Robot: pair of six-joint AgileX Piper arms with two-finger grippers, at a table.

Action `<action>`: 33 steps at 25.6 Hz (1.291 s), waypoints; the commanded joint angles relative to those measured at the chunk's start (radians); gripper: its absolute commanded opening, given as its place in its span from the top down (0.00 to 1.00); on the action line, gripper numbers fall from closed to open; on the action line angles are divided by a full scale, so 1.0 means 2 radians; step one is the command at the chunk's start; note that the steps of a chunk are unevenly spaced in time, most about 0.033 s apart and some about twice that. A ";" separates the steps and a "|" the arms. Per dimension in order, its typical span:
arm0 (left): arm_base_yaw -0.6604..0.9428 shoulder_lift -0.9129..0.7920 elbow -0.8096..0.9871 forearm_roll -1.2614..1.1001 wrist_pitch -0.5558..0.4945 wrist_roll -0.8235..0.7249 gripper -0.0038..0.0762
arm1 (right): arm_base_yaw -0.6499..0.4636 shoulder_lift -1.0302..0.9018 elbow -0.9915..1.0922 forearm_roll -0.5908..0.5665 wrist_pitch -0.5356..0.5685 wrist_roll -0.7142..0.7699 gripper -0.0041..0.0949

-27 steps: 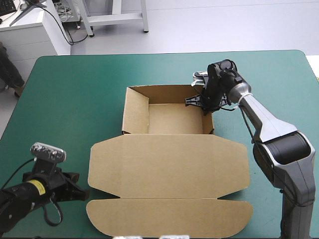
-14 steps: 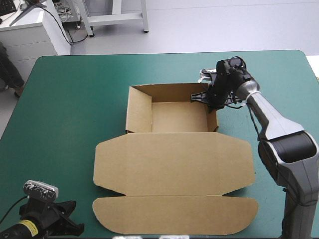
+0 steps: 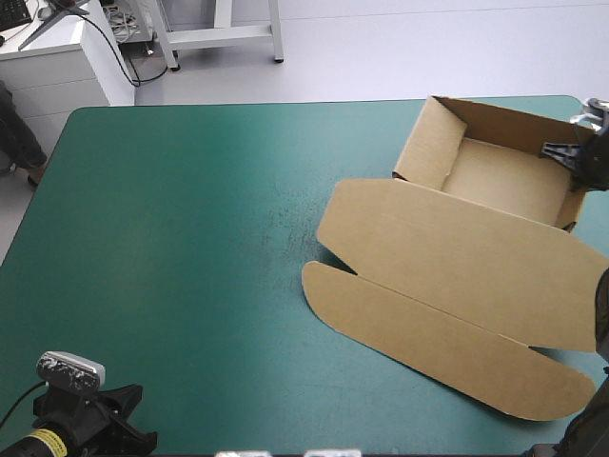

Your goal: Fold the box

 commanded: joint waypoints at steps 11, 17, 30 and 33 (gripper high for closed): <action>-0.002 0.007 -0.012 -0.006 -0.026 -0.004 0.96 | -0.055 -0.031 -0.013 -0.052 0.008 0.021 0.90; -0.002 0.007 -0.012 -0.006 -0.026 -0.004 0.96 | -0.055 -0.032 -0.013 -0.057 0.008 0.020 0.50; -0.002 0.007 -0.012 -0.006 -0.026 -0.005 0.96 | -0.048 -0.139 -0.007 0.039 0.008 -0.037 0.86; -0.002 0.007 -0.012 -0.006 -0.026 -0.005 0.96 | -0.016 -0.225 0.026 0.065 0.008 -0.062 0.96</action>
